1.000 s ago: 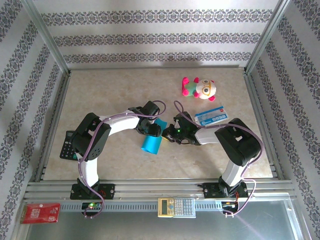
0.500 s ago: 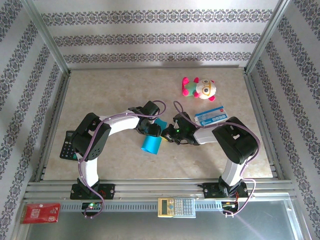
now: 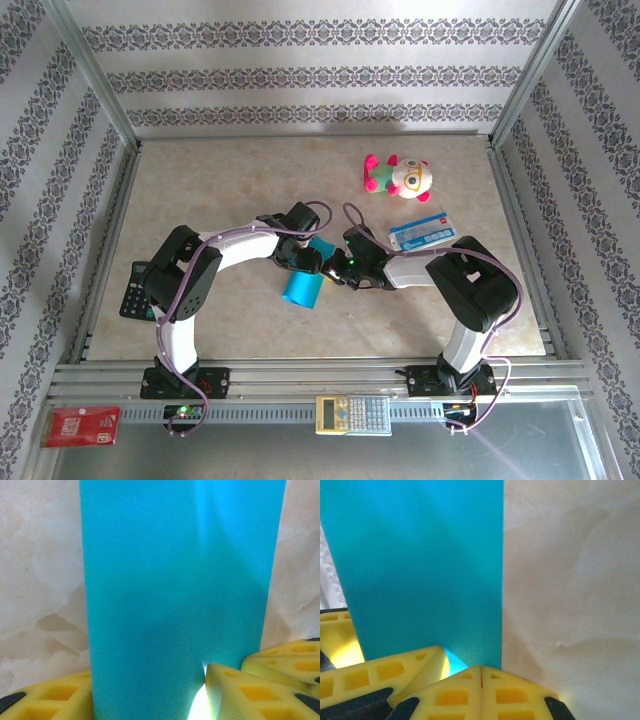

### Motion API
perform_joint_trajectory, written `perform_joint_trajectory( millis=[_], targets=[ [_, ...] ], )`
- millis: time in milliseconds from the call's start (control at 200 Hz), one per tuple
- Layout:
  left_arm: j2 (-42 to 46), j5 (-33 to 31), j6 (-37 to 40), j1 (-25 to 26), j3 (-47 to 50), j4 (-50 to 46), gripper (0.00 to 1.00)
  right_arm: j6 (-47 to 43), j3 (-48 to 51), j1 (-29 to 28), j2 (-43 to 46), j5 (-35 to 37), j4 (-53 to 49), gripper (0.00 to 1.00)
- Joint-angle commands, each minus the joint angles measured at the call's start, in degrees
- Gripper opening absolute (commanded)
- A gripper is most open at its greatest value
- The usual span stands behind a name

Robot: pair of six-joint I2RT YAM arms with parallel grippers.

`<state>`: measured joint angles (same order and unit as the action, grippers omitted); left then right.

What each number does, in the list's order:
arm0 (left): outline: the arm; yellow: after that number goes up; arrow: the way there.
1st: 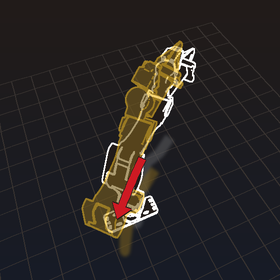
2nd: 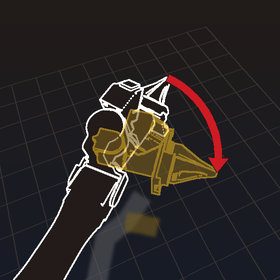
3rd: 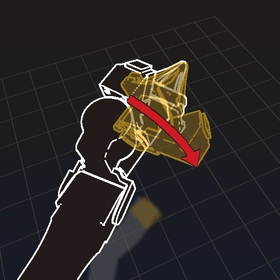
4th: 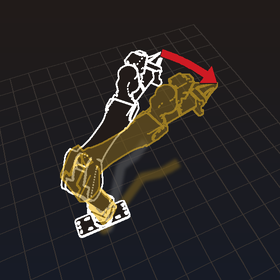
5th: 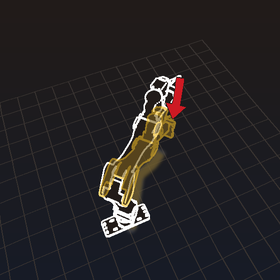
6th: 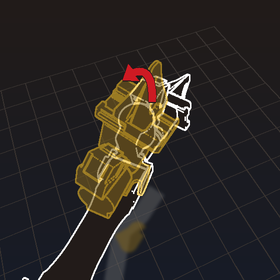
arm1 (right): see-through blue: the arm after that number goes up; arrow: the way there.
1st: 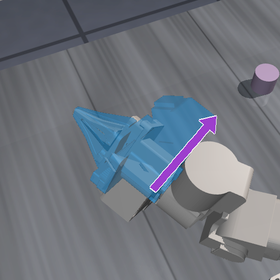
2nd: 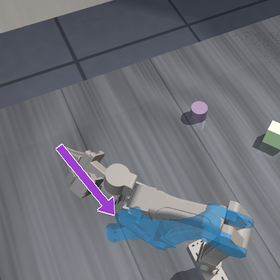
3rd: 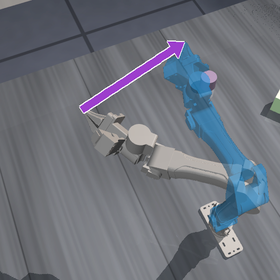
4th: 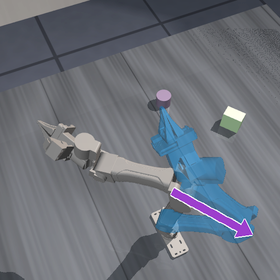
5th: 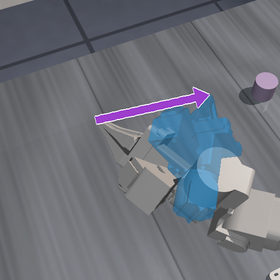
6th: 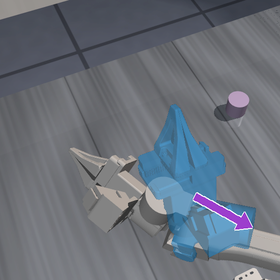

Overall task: Fold a paper plane with a square sheet of paper (pick it up from the middle)
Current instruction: Hold the square sheet of paper at the center of the table.

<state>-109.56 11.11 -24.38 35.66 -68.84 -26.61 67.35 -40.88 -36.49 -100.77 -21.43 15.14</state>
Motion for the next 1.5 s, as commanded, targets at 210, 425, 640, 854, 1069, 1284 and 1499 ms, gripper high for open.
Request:
perform_joint_trajectory(
  millis=[210,425,640,854,1069,1284,1499],
  targets=[
    [-4.5,-6.6,0.3,-0.7,3.0,-3.9,0.55,0.9,2.7,-1.8,-3.7,4.9,-11.8,0.02],
    [-3.0,-5.7,-0.2,-0.9,2.4,-3.8,0.57,1.1,3.4,-1.0,-6.2,4.1,-10.6,0.02],
    [0.2,-4.3,-0.5,-1.4,2.3,-4.0,0.65,0.2,3.8,-0.2,-6.6,4.1,-10.8,0.01],
    [4.7,-4.4,-0.7,-2.1,2.1,-5.5,0.72,0.0,4.1,-0.1,-6.9,4.3,-10.5,0.0],
    [10.0,-3.6,-0.8,-3.0,2.0,-7.0,0.76,-0.5,3.5,-0.1,-7.8,4.1,-10.2,0.0],
    [13.6,0.4,-2.3,-3.1,2.7,-6.1,0.71,-1.0,3.5,-0.2,-7.5,4.8,-11.1,0.0],
    [15.2,11.3,-7.7,-3.1,4.2,0.8,0.52,-1.9,3.3,-0.2,-7.2,6.7,-13.3,0.0]
  ],
)
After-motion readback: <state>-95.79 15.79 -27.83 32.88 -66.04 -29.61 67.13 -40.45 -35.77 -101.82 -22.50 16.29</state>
